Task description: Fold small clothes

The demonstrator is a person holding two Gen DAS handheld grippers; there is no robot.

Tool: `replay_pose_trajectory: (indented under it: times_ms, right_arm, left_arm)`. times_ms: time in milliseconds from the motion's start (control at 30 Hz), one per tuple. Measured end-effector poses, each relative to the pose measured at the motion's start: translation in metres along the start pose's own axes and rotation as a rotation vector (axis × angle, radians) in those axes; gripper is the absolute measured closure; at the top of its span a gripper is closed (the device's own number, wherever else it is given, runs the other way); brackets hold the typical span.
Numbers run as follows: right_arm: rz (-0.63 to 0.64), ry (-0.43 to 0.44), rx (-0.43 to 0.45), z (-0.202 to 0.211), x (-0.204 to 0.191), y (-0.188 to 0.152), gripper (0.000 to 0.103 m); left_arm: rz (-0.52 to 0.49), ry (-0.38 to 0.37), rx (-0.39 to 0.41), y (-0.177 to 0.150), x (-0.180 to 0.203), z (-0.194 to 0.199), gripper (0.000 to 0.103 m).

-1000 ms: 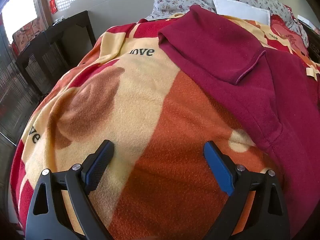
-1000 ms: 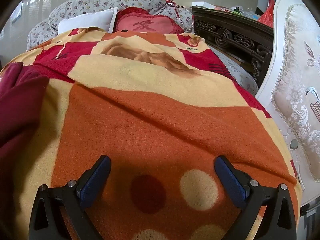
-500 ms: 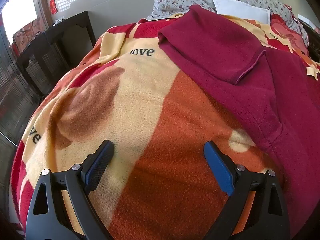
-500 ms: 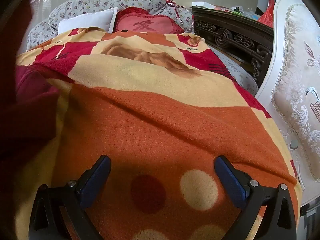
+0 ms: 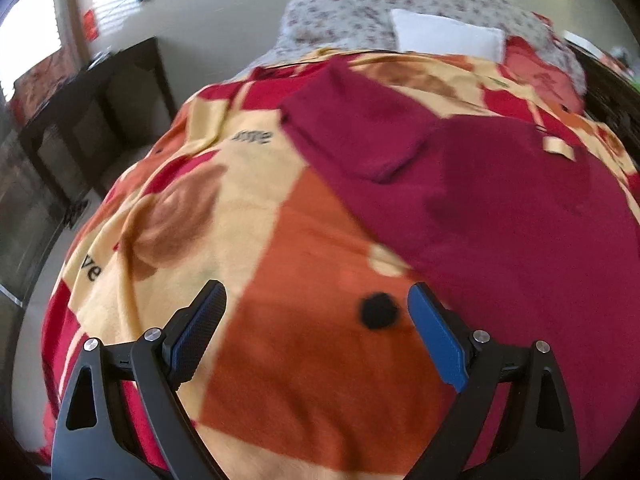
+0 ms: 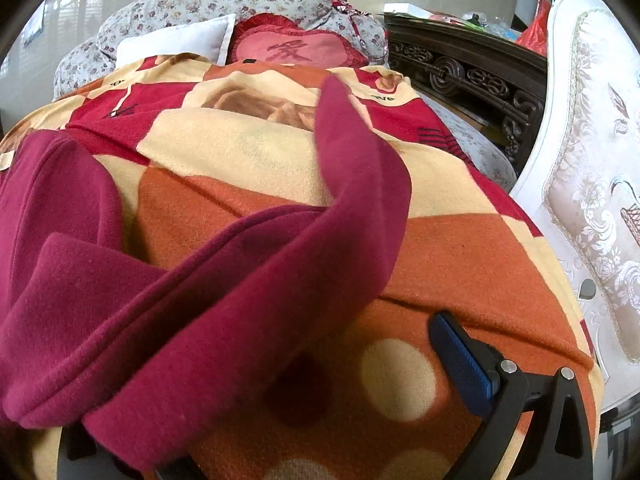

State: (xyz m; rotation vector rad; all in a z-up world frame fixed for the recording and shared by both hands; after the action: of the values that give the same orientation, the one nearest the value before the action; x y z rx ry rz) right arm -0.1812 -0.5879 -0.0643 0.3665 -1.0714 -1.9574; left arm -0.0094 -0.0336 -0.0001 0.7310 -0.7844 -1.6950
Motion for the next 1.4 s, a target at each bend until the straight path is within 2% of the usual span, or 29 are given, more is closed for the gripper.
replay_pose_trajectory:
  times_ms: [167, 367, 467, 567, 667, 767, 900, 1000, 1200, 1400]
  right_arm:
    - [0.001, 0.0, -0.001, 0.0, 0.0, 0.0, 0.0]
    - [0.002, -0.002, 0.0, 0.0, -0.001, -0.001, 0.0]
    - [0.027, -0.011, -0.024, 0.006, -0.004, -0.001, 0.0]
    - [0.073, 0.034, -0.062, 0.025, -0.009, -0.004, 0.0]
    - [0.033, 0.101, -0.052, 0.065, 0.002, -0.006, 0.0]
    - [-0.054, 0.147, -0.019, 0.122, 0.028, 0.0, 0.0]
    - [-0.079, 0.158, 0.053, 0.201, 0.057, 0.016, 0.0]
    - [-0.086, 0.192, 0.091, 0.246, 0.062, 0.028, 0.0]
    - [-0.089, 0.348, 0.13, 0.33, 0.046, 0.062, 0.0]
    - [-0.025, 0.412, 0.171, 0.363, 0.006, 0.076, 0.0]
  left_arm:
    - [0.012, -0.026, 0.006, 0.004, 0.028, 0.022, 0.01]
    - [-0.005, -0.025, 0.021, 0.004, 0.041, 0.045, 0.01]
    - [-0.022, -0.025, 0.032, 0.006, 0.045, 0.054, 0.011]
    - [-0.025, -0.035, 0.041, 0.008, 0.049, 0.064, 0.01]
    - [-0.026, -0.052, 0.052, 0.011, 0.053, 0.074, 0.01]
    - [-0.022, -0.078, 0.078, 0.012, 0.059, 0.084, 0.011]
    - [-0.033, -0.112, 0.074, 0.008, 0.073, 0.092, 0.011]
    - [-0.03, -0.166, 0.063, 0.006, 0.086, 0.1, 0.01]
    - [-0.046, -0.211, 0.1, 0.012, 0.097, 0.122, 0.011]
    - [-0.037, -0.231, 0.116, 0.016, 0.096, 0.133, 0.011]
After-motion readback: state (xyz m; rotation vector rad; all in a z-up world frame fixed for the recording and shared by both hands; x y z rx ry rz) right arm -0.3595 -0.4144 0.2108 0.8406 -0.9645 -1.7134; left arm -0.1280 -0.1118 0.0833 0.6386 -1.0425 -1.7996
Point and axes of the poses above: each gripper's, at about its wrist camera, not at the fingertips, and z roughly against the way its jaws point, x to its right, y to its top, the point moved 7 cm from there along -z, roughly the way its jaws point, and after that the axes turned 13 degrees about x, right-handed, at the moved point
